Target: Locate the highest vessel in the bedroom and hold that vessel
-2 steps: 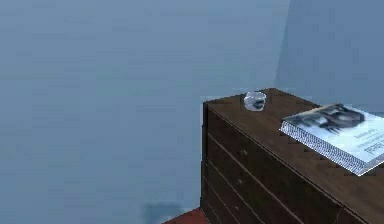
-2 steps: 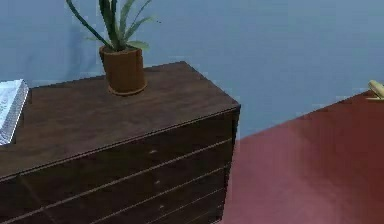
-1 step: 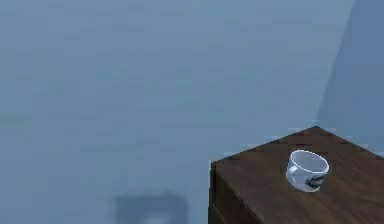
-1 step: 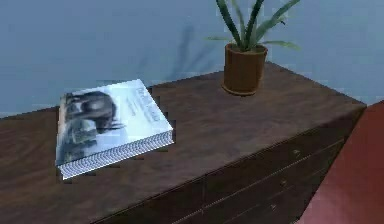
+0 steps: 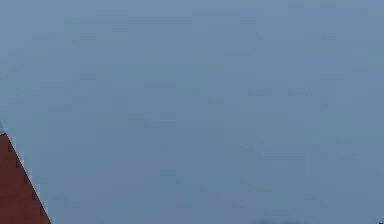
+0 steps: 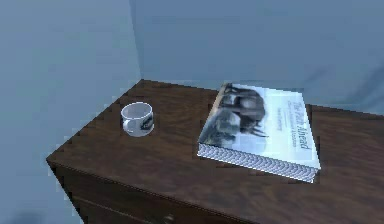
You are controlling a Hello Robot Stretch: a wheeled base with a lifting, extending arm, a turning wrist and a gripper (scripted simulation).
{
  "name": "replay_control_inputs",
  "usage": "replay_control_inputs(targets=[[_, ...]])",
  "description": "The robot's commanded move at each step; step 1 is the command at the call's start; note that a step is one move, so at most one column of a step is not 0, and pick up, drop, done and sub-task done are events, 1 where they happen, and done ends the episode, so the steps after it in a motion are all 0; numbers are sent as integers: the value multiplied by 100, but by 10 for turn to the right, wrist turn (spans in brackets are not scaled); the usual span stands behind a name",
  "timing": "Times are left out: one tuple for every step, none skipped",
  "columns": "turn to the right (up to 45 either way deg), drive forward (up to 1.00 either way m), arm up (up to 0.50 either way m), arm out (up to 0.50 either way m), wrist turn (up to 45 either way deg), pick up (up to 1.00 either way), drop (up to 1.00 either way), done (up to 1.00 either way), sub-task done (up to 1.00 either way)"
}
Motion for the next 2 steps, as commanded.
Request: replay_control_inputs(targets=[[-90,0,0,0,0,0,0,0,0],[0,0,50,0,0,0,0,0,0]])
